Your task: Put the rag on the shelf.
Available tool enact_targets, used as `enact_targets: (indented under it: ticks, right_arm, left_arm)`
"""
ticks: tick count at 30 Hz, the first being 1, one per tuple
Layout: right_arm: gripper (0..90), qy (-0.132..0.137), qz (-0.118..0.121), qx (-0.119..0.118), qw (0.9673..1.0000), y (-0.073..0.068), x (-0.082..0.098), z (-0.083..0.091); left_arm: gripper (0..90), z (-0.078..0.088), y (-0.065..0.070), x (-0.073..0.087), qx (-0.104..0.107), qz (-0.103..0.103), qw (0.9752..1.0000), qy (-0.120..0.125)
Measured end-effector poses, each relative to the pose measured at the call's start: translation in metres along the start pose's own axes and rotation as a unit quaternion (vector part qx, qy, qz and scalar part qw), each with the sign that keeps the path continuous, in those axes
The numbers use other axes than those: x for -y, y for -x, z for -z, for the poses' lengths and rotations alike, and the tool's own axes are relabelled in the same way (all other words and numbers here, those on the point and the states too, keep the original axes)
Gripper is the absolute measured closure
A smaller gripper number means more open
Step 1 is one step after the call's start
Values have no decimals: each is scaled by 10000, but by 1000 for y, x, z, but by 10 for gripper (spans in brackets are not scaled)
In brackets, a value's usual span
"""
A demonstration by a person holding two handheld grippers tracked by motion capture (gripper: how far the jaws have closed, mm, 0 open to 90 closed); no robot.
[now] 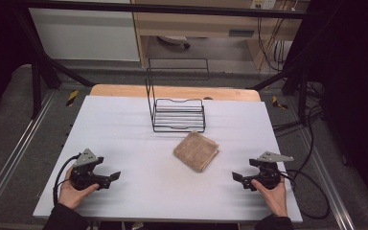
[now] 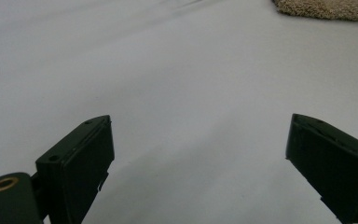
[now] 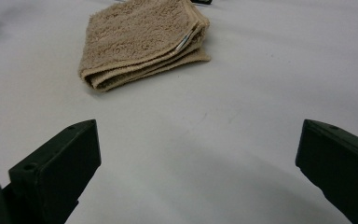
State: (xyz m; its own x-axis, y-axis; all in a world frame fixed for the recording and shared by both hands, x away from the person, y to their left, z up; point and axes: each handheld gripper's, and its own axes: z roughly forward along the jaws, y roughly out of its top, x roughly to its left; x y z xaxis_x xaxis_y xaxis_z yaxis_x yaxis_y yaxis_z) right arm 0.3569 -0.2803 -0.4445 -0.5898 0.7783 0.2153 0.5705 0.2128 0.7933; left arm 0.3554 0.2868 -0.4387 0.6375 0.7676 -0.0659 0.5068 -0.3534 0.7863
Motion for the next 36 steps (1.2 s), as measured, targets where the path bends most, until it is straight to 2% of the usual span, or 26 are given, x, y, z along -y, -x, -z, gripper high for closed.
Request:
enact_targets:
  ticks: [14, 19, 24, 32, 36]
  right_arm:
    - [5, -86, 21, 56, 9999, -3, -1, -2]
    - [5, -101, 157, 70, 9998, -8, -3, -6]
    - [5, -147, 195, 69, 9997, -15, -6, -11]
    - [9, -204, 156, 72, 9996, -26, -10, -19]
    - [11, -308, 287, 84, 9991, -32, -12, -25]
  left_arm:
    - [80, 1, 2, 0, -9, -82, 10000, 13]
    - [81, 0, 2, 0, -8, -84, 10000, 1]
    - [81, 0, 3, -1, -13, -63, 10000, 21]
    - [81, 0, 1, 0, -16, -26, 10000, 23]
    - [82, -1, 1, -1, -24, -27, 10000, 12]
